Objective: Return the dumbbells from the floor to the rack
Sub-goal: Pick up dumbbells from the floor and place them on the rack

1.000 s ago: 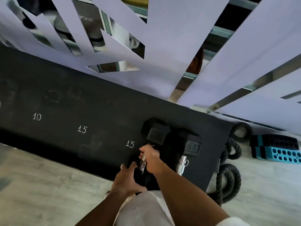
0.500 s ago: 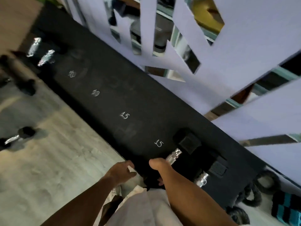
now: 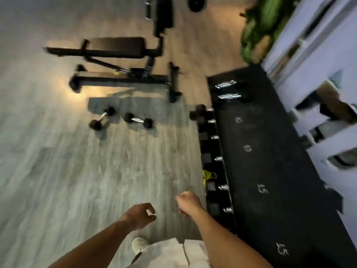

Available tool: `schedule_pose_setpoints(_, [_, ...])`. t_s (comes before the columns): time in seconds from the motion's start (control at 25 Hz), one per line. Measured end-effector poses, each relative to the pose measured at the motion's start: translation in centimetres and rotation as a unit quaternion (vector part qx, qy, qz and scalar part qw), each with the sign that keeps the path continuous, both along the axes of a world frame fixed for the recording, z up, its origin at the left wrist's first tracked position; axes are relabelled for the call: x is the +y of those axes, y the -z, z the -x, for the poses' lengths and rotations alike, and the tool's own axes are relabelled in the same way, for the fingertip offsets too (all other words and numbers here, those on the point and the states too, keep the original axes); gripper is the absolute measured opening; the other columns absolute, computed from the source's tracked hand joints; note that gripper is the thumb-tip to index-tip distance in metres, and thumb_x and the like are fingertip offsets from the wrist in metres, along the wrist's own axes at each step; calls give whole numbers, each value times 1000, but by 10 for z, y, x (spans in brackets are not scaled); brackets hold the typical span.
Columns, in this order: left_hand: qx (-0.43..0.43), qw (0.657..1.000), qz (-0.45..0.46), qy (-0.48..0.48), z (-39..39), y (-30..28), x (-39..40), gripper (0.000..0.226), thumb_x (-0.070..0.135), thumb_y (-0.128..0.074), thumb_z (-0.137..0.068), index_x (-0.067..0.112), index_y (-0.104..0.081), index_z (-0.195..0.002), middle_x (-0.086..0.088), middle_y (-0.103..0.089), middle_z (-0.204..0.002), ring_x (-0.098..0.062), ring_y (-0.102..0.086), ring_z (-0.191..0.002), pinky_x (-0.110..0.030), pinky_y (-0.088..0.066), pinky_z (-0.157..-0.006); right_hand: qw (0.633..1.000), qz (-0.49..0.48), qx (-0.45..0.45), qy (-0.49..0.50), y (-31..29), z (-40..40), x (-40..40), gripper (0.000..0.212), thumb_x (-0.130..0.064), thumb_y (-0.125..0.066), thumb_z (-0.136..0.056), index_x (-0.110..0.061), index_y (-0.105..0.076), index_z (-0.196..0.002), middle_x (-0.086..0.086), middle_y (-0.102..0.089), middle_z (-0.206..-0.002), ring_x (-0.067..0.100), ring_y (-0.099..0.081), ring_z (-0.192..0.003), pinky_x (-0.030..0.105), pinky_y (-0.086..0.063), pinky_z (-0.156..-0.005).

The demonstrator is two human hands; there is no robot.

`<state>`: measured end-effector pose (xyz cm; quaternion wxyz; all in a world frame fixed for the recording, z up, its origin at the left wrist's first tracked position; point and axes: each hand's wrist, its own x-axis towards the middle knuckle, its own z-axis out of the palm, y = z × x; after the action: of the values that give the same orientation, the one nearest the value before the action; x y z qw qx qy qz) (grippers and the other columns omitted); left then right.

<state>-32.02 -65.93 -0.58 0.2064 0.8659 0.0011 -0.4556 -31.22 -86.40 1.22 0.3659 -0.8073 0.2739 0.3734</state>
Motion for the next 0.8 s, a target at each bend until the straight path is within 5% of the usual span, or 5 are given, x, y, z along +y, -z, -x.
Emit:
schedule_pose_setpoints(0.16, [-16,985,10,-173,7,-12,144,25,45,-63,-93,30,-64,-113,6,-70,-105,-14,-68,-97,-23,-51,-84,983,0,11,-183,-10,-36,143,28,-27,-49,-90,-17,-54,-65,0,-61,-61,10,-56,-45,17,-41,-42])
schedule_pose_setpoints(0.28, [-19,942,25,-335,39,-13,235,11,41,-65,-91,34,-60,-98,8,-65,-90,-14,-69,-88,-16,-45,-63,950,9,24,-310,-14,-59,254,24,-28,-47,-92,-20,-54,-70,2,-65,-74,16,-62,-58,19,-43,-48])
schedule_pose_setpoints(0.56, [2,801,39,-598,146,3,377,29,40,-62,-95,24,-63,-119,1,-62,-108,-14,-57,-91,-20,-45,-80,815,19,5,-579,23,-61,487,11,-23,-49,-87,-25,-52,-76,6,-63,-91,23,-63,-84,29,-45,-72])
schedule_pose_setpoints(0.72, [9,700,30,-714,181,11,448,28,38,-62,-95,22,-64,-117,-2,-65,-109,-14,-60,-90,-23,-50,-86,718,14,25,-696,42,-50,619,20,-24,-47,-80,-17,-62,-71,5,-67,-75,24,-67,-76,31,-54,-68])
schedule_pose_setpoints(0.8, [-4,644,29,-765,188,9,479,19,33,-65,-95,19,-66,-108,-2,-66,-97,-12,-60,-77,-20,-49,-76,682,15,37,-731,43,-50,675,24,-25,-45,-77,-14,-62,-64,3,-67,-64,22,-69,-69,24,-50,-57])
